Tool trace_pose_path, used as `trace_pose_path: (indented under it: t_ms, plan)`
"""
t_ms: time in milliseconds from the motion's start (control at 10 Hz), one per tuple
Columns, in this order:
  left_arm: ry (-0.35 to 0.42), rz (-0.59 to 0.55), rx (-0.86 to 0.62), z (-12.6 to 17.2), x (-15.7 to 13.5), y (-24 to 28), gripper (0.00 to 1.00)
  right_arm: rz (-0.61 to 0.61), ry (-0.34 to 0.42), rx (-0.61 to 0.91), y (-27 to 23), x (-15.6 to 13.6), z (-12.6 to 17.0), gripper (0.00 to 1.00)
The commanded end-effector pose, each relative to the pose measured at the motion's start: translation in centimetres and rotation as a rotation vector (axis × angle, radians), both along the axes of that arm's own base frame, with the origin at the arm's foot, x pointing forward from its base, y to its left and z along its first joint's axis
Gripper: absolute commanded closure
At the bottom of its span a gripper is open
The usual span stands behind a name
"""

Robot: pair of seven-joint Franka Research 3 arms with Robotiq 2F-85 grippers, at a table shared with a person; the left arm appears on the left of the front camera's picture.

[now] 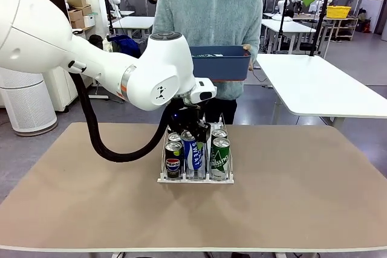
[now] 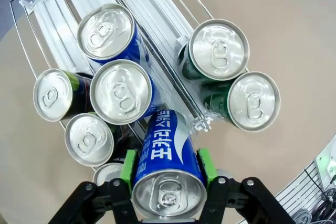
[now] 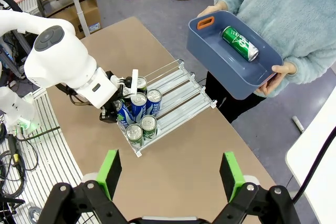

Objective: Fill the beverage cans into the dispenser.
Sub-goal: Place the picked Ionic drink in the line of the Automatic Can Dispenser with the same cans.

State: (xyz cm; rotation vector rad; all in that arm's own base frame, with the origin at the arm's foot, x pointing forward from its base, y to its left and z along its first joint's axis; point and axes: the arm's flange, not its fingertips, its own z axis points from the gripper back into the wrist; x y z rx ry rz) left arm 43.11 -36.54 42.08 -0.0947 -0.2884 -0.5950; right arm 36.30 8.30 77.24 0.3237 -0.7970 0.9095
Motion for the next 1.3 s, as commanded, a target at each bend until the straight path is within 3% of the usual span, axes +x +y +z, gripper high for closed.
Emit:
trace_pose_path:
  t_ms: [0,500,600,1000,1100,1200]
  plan:
    - [-0.048,0.01,0.029,-0.6,1.9,0.3,0.43,0.0,0.002,0.001,0.0,-0.1,-0.1,0.0]
    - [0.107,-0.065,0.006,-1.6,1.5,-0.2,0.43,0.0,0.002,0.001,0.0,-0.1,-0.1,0.0]
    - [0.055,-0.014,0.02,-2.4,0.8,-0.7,0.43,0.0,0.002,0.001,0.0,-0.1,-0.1,0.0]
    - [0.055,-0.014,0.02,-2.4,0.8,-0.7,0.43,0.0,0.002,0.001,0.0,-0.1,-0.1,0.0]
    - [0.074,-0.028,0.015,-2.4,0.9,-0.9,0.23,0.0,0.002,0.001,0.0,-0.1,-0.1,0.0]
    - [0.063,-0.017,0.01,-2.0,0.6,-1.0,0.23,0.0,0.002,0.001,0.0,-0.1,-0.1,0.0]
